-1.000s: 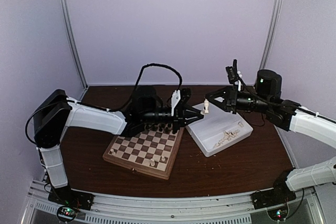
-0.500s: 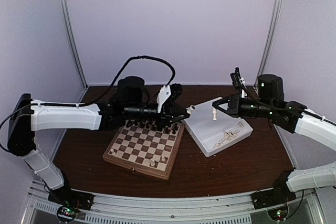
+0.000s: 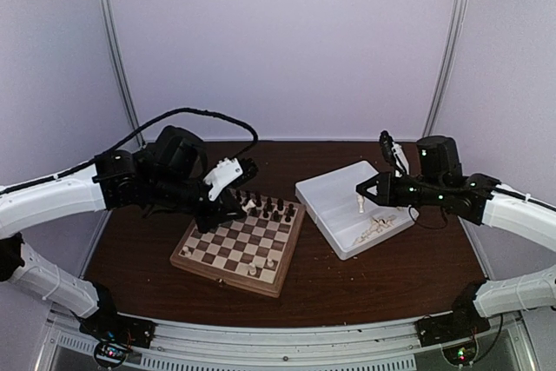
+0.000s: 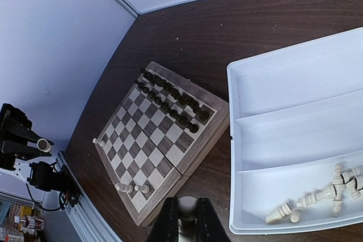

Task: Set up the chess pieces on the board
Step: Place the chess piece in the storage box.

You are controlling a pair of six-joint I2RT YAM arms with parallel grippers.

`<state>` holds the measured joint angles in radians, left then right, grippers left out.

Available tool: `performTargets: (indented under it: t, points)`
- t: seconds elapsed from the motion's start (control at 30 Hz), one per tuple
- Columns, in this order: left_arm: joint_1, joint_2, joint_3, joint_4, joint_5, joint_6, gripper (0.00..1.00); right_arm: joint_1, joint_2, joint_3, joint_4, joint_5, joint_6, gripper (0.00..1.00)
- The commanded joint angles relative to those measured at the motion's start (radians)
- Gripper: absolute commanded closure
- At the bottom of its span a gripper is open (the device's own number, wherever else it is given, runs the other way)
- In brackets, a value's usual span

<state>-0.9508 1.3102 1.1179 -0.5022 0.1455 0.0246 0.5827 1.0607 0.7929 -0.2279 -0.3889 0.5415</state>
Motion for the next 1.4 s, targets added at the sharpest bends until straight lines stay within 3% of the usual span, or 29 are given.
performTargets:
  t: [0.0, 0.27, 0.57, 0.9, 1.37]
  points:
    - [-0.006, -0.088, 0.056, -0.365, -0.234, 0.044, 1.00, -0.003, 0.017, -0.007, 0.004, 0.035, -0.034, 0.99]
    - [-0.006, -0.098, 0.103, -0.601, -0.434, 0.235, 1.00, -0.003, 0.033, -0.005, 0.005, 0.038, -0.043, 1.00]
    - [-0.015, 0.151, 0.255, -0.834, -0.652, 0.332, 1.00, -0.004, 0.025, -0.012, -0.007, 0.050, -0.047, 1.00]
    - [-0.095, 0.297, 0.255, -0.792, -0.938, 0.498, 1.00, -0.005, 0.009, -0.028, -0.010, 0.059, -0.050, 1.00]
    - [-0.110, 0.248, 0.209, -0.755, -0.927, 0.696, 1.00, -0.005, -0.002, -0.049, -0.006, 0.065, -0.046, 1.00]
